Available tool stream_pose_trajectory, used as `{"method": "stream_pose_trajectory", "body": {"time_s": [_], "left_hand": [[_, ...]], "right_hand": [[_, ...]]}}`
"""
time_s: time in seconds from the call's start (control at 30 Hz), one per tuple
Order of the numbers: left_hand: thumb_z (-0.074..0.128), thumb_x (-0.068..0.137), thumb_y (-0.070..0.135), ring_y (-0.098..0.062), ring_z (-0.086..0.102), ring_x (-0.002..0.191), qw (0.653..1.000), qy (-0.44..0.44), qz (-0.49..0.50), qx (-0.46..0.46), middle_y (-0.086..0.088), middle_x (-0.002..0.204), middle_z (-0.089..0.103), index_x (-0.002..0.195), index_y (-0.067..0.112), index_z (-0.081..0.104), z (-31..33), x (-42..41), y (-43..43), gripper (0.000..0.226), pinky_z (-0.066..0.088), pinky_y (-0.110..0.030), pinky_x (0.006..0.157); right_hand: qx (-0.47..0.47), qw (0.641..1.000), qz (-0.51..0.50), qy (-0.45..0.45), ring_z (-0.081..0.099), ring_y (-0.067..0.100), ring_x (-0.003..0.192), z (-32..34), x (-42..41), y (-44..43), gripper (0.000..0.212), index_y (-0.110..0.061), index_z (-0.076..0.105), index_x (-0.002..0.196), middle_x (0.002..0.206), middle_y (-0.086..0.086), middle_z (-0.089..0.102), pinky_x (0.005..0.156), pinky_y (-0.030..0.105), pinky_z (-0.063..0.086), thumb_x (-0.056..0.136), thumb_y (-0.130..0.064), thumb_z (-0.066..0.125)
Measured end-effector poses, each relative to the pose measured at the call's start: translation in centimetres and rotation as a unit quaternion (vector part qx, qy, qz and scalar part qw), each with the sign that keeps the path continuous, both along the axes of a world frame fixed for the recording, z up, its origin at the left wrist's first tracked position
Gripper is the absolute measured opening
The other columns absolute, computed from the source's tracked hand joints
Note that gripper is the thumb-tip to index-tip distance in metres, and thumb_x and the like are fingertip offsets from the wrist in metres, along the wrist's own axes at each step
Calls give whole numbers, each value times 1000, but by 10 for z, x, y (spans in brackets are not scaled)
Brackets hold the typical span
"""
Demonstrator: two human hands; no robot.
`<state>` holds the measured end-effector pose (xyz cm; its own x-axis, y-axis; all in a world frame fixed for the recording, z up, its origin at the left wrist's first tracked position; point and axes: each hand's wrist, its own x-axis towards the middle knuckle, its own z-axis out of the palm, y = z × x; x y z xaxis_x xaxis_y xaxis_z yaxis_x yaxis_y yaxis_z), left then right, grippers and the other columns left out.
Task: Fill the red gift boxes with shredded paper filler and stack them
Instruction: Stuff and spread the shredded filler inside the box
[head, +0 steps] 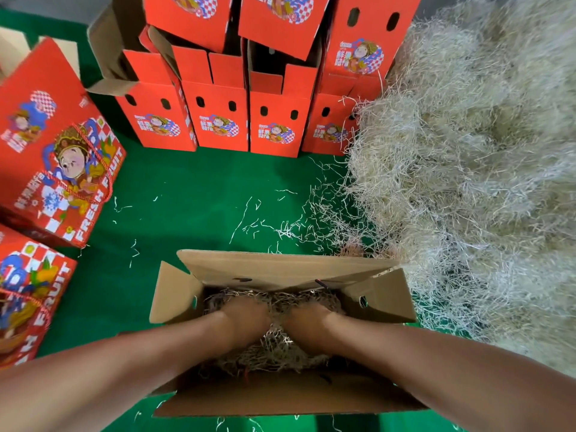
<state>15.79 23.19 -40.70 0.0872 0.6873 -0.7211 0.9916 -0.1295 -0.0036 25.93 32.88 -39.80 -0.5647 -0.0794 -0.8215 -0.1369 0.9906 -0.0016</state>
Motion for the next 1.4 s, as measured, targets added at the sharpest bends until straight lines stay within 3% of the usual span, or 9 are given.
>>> {"method": "stream_pose_trajectory", "body": {"time_s": [0.17,0.4,0.53,0.63,0.83,0.97,1.13,1.2,1.4], "left_hand": [[47,96,13,-34,45,123,962,1,27,-270,-20,136,47,132,-1,47,-4,-8,-14,38,35,-40,101],[42,93,6,-32,55,111,993,-90,59,47,-15,128,51,135,12,43,10,9,-1,43,50,-43,87],[43,97,24,-32,28,135,982,-140,30,-127,-9,151,24,146,26,27,-5,17,-8,51,28,-48,110],[39,100,29,-32,43,124,972,-76,8,-221,-18,136,46,130,5,50,-9,13,-14,40,34,-42,104],[45,91,17,-29,50,110,984,-89,48,145,-13,120,51,119,10,54,-4,10,-19,31,44,-40,90],[40,96,16,-35,45,124,987,65,122,-78,-19,138,44,135,1,41,-13,-11,-23,42,40,-46,97],[45,92,20,-28,61,100,973,-31,229,17,-11,112,63,104,13,65,-5,-22,-11,24,46,-32,77],[47,92,13,-30,60,104,988,17,147,49,-13,116,62,108,11,63,2,-17,-7,23,47,-36,77],[56,89,11,-31,43,127,964,18,127,-233,-16,140,43,134,4,44,-15,-21,-32,48,38,-38,100]], "right_hand": [[-12,973,-56,-224,49,28,93,-13,15,15,29,2,56,120,117,18,54,81,37,43,97,-12,44],[43,998,38,-29,59,29,103,4,-7,0,33,-3,51,125,115,13,59,73,35,51,93,-11,49],[-59,974,-35,-216,42,30,124,1,-3,4,55,-10,32,143,139,14,41,92,40,42,91,1,45],[-39,977,-33,-206,45,29,120,3,2,6,44,-5,42,137,141,16,40,98,38,39,93,-4,43],[3,989,-150,-6,56,30,108,6,4,10,31,-4,58,120,123,16,58,80,34,45,92,-10,47],[63,953,-121,-270,48,33,120,4,17,17,43,-4,46,133,136,15,46,88,38,44,92,-15,52],[-3,982,-177,-60,56,24,95,11,11,19,16,0,61,99,95,12,60,80,34,45,93,-9,49],[43,988,-139,-44,56,28,107,14,7,21,24,2,59,112,114,15,60,84,32,45,94,-3,44],[108,981,-89,-131,37,29,130,21,9,24,50,-4,30,143,149,12,28,105,37,36,95,-7,44]]}}
